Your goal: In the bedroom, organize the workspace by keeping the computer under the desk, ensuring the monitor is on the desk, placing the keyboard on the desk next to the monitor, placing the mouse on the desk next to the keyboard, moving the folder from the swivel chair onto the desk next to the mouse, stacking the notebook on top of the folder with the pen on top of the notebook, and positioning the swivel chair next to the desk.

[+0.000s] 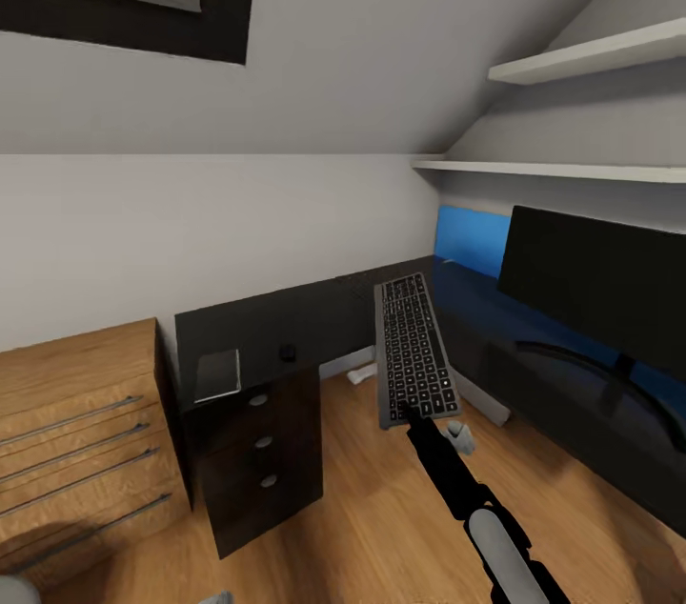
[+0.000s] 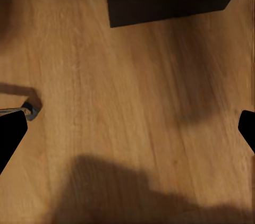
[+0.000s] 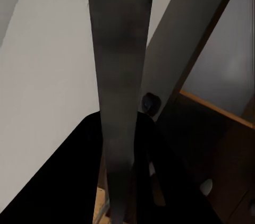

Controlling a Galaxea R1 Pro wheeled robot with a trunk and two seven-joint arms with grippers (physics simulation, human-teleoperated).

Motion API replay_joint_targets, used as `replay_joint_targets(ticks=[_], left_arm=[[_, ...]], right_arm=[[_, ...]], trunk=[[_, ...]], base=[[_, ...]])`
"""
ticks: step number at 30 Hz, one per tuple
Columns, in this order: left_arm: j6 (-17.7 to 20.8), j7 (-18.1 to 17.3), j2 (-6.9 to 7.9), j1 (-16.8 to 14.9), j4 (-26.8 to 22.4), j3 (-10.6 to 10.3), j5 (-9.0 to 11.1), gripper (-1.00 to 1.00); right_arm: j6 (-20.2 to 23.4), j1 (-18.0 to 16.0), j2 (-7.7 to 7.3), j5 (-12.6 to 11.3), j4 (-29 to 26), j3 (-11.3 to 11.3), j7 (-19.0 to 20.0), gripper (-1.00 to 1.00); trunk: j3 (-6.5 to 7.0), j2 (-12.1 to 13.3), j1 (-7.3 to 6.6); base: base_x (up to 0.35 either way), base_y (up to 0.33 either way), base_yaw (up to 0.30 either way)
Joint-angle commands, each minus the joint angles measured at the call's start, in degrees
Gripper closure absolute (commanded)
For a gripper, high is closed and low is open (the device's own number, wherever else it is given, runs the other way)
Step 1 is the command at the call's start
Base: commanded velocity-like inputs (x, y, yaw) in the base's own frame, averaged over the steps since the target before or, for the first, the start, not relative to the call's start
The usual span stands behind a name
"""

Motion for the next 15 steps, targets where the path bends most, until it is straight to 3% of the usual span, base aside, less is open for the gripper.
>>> replay_joint_targets(ticks=[1,5,15], left_arm=[[0.2,0.4,0.01,0.0,-0.2,-0.1,0.3,-1.00],[0.2,0.4,0.01,0.0,-0.2,-0.1,0.3,-1.00],[0.2,0.4,0.09,0.0,-0.2,-0.1,0.4,-1.00]], right_arm=[[0.1,0.0,-0.05,-0.6,0.0,0.0,0.3,1.00],[0.1,0.0,-0.05,-0.6,0.0,0.0,0.3,1.00],[0.1,0.0,-0.03,-0.6,0.0,0.0,0.3,1.00]], trunk=[[-0.08,0.0,0.00],[-0.19,0.0,0.00],[-0.46,0.0,0.00]], base=[[-0.001,0.004,-0.264],[0.000,0.023,-0.264],[-0.074,0.230,-0.264]])
